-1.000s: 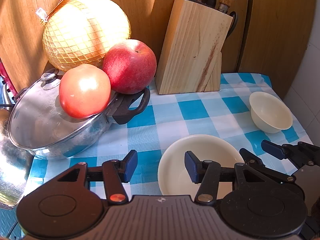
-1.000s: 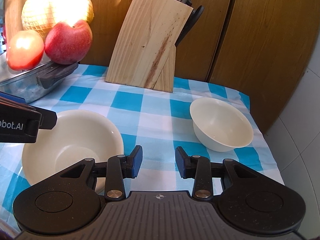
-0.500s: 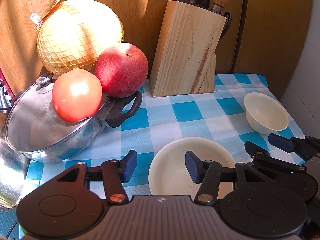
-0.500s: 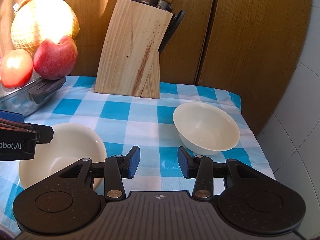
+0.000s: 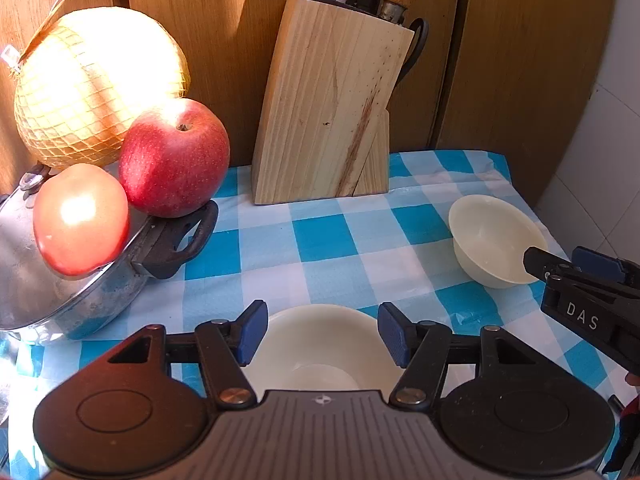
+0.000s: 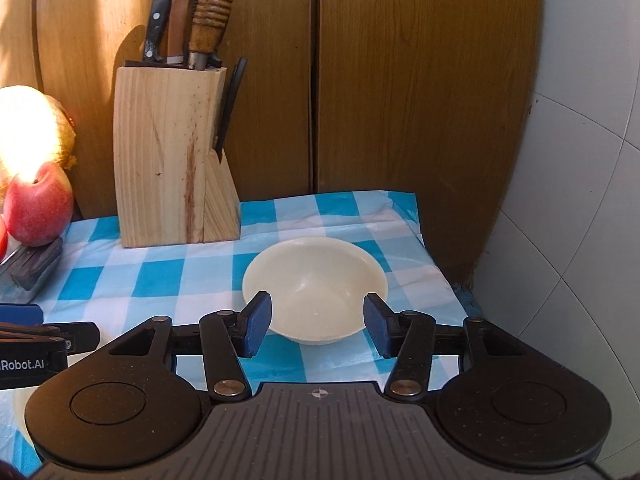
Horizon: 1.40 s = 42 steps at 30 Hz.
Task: Organize plates and bowls
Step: 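Move the right gripper to the remaining cream bowl on the cloth, then close the right gripper on the remaining cream bowl's rim and lift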
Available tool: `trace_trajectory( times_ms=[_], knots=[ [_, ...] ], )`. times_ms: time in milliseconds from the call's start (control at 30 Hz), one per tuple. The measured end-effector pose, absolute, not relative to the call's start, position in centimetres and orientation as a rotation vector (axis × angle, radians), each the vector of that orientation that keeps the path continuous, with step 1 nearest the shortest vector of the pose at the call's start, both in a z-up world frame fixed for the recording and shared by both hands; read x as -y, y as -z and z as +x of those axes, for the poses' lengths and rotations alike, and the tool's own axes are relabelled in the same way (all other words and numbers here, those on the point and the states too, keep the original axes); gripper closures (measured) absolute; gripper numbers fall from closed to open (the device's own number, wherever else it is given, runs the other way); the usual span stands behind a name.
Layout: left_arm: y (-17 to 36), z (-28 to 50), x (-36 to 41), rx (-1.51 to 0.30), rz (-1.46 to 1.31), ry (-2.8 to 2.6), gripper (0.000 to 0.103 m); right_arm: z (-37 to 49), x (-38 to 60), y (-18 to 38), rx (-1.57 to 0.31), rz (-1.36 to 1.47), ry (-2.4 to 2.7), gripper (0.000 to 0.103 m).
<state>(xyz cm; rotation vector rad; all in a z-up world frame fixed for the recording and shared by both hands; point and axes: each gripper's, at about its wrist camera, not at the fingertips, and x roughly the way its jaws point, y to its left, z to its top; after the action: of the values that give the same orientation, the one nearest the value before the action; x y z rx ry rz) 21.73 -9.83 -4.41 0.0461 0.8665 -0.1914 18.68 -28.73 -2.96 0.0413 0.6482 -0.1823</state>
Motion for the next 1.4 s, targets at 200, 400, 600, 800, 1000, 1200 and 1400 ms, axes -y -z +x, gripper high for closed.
trace_trajectory(
  times_ms=[200, 400, 600, 800, 1000, 1200, 1400],
  knots=[
    [4.9, 23.5, 12.9, -0.895, 0.025, 0.228, 0.048, 19.3, 31.1, 3.3, -0.659, 0.079, 0.225, 0.042],
    [5.1, 25.2, 15.8, -0.902, 0.025, 0.253, 0.048, 20.7, 33.0, 3.8, -0.675, 0.119, 0.267, 0.041],
    [5.7, 27.3, 18.4, -0.927, 0.006, 0.271, 0.048, 22.0, 34.6, 4.9, -0.71, 0.166, 0.289, 0.041],
    [7.1, 28.8, 20.3, -0.969, -0.015, 0.275, 0.048, 22.9, 36.2, 5.7, -0.736, 0.241, 0.301, 0.041],
    [8.6, 29.5, 21.5, -0.998, -0.013, 0.263, 0.048, 23.6, 37.1, 6.5, -0.758, 0.282, 0.297, 0.041],
    [9.2, 29.8, 22.1, -1.001, 0.005, 0.249, 0.049, 24.2, 37.7, 7.2, -0.789, 0.347, 0.276, 0.052],
    [9.9, 30.1, 21.9, -1.017, -0.004, 0.243, 0.052, 24.7, 37.7, 8.3, -0.841, 0.42, 0.214, 0.069]
  ],
)
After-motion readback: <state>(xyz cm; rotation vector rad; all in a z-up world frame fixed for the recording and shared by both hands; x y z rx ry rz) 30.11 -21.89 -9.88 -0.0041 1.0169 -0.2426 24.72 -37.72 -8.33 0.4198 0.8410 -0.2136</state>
